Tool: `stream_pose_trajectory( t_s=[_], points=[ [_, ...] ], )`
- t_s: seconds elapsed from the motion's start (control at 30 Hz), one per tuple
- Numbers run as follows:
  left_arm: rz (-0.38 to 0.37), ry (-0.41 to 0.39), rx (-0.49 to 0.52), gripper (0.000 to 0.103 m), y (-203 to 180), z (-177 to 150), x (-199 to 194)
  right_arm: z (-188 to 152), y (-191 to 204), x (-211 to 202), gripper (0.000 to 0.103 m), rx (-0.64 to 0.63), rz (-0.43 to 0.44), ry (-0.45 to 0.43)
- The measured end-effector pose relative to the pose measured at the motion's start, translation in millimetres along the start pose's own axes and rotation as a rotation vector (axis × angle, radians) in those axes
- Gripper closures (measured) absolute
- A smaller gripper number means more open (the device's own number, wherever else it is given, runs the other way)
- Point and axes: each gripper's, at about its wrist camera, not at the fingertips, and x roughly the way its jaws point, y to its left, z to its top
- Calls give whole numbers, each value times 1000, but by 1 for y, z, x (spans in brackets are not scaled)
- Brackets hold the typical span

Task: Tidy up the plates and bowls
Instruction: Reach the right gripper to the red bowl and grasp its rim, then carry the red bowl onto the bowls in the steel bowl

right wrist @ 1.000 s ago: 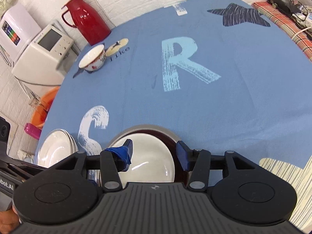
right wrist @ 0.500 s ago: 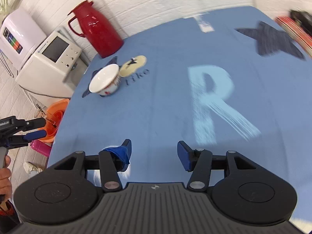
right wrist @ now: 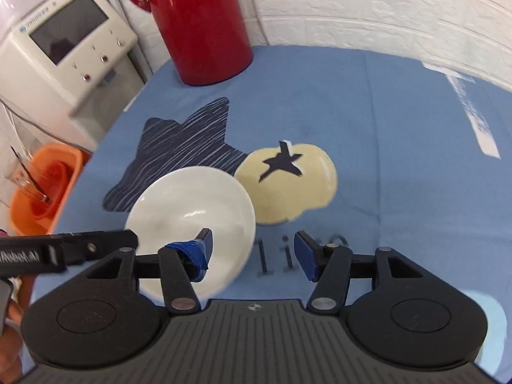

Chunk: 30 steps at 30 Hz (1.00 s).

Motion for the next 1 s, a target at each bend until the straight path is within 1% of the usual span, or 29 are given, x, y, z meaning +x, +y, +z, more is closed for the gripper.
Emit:
stream_pose_trajectory(
  t_s=[0.03, 0.13, 0.17, 0.23, 0.33, 0.5, 0.6, 0.63, 0.67, 0.7, 0.73, 0.77, 0.8, 0.83, 0.87, 0.9, 0.93, 0.97, 1.0],
  points=[
    [12, 10, -5, 42, 2, 1, 9, 3, 2, 10, 60, -12, 2, 22],
    [-2, 38, -24, 42, 10, 2, 29, 3, 5, 31, 59, -35, -6, 74],
    [-6, 20, -10, 42, 8, 2, 30, 2, 8, 33, 58, -53, -7, 63],
    [8, -1, 13, 42, 6, 4, 30, 4, 11, 35, 58, -76, -30, 50],
    [-9, -4, 6, 42, 9, 5, 32, 6, 10, 38, 57, -61, -32, 44],
    [-8, -9, -1, 43, 11, 5, 30, 2, 10, 37, 56, -26, -47, 6],
    [4, -8, 4, 46, 10, 5, 30, 4, 12, 39, 55, -27, -53, 15],
    [15, -7, 8, 49, 8, 5, 30, 5, 12, 40, 55, -24, -58, 21],
    [29, -5, 14, 56, 7, 5, 31, 6, 13, 40, 54, -23, -60, 25],
    [39, -4, 22, 58, 5, 5, 31, 7, 13, 40, 54, -30, -55, 28],
    [55, -3, 34, 64, 4, 5, 32, 6, 13, 39, 61, -38, -40, 18],
    [70, -5, 42, 68, 2, 5, 32, 4, 11, 38, 64, -33, -8, 3],
    [63, 1, 39, 76, 3, 5, 33, 2, 8, 38, 80, -12, 36, -12],
    [12, 19, 14, 95, 6, 5, 34, 1, 6, 37, 92, 13, 74, -13],
    [-33, 46, -10, 98, 8, 5, 36, -1, 5, 37, 93, 38, 96, -9],
    [-18, 43, -4, 98, 5, 3, 35, -3, 8, 35, 94, 25, 93, -11],
    [13, 25, 25, 99, 0, 0, 32, -5, 10, 34, 94, 11, 96, -3],
    [26, 17, 44, 100, -3, -3, 29, -8, 11, 31, 94, 11, 104, 3],
    [21, 20, 47, 100, -5, -6, 24, -12, 11, 27, 93, 16, 113, 7]
  ],
)
